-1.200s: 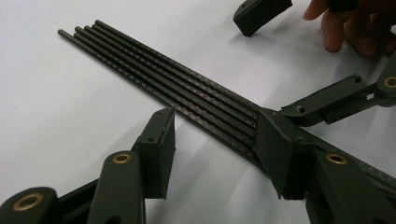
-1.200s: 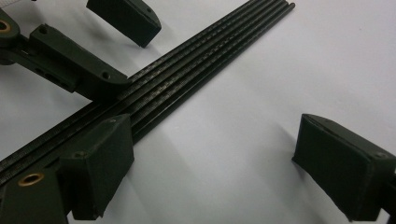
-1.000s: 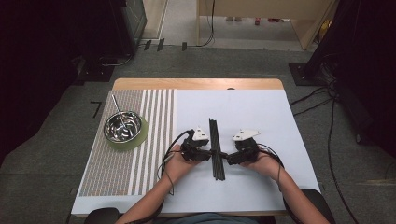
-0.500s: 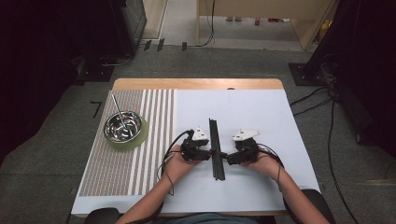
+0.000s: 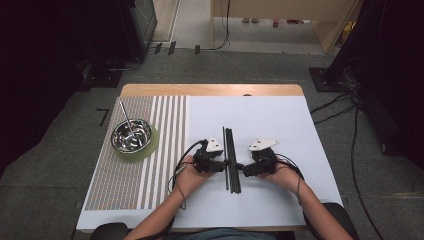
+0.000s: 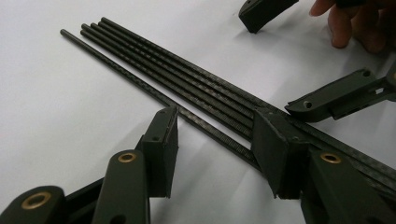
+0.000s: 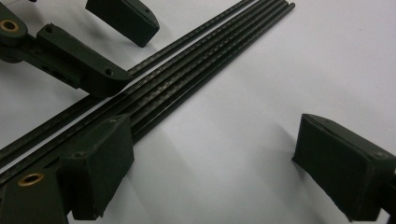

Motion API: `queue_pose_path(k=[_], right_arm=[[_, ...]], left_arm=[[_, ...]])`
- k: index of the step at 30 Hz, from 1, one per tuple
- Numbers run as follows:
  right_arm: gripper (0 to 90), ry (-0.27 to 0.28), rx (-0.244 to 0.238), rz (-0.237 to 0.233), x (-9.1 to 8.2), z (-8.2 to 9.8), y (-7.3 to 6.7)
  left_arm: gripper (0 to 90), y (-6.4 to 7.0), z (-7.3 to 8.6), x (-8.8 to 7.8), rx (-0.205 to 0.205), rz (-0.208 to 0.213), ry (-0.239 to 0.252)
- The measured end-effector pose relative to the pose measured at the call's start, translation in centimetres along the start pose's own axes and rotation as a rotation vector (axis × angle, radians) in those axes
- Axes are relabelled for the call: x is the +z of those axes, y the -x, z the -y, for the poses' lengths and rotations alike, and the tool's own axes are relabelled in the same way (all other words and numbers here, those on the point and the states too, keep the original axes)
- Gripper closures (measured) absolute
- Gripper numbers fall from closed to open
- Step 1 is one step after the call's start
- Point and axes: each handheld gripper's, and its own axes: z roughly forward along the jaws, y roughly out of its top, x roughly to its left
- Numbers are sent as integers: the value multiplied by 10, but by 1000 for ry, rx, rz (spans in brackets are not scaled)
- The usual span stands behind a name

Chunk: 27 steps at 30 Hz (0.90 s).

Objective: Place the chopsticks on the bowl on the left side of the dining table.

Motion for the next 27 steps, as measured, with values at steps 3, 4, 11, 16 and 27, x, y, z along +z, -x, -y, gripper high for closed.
queue_pose_path(k=[3, 4, 11, 16, 27], right_arm=[[114, 0, 0, 0, 0, 0, 0], [114, 0, 0, 0, 0, 0, 0], [114, 0, 1, 0, 0, 0, 0], [114, 0, 1, 0, 0, 0, 0], [114, 0, 1, 0, 0, 0, 0]], left_arm=[[560, -1, 0, -1, -11, 3, 0], [560, -2, 0, -1, -17, 5, 1], [681, -6, 0, -3, -35, -5, -11], [731, -10, 0, -6, -53, -8, -24], [768, -18, 0, -10, -70, -27, -40]])
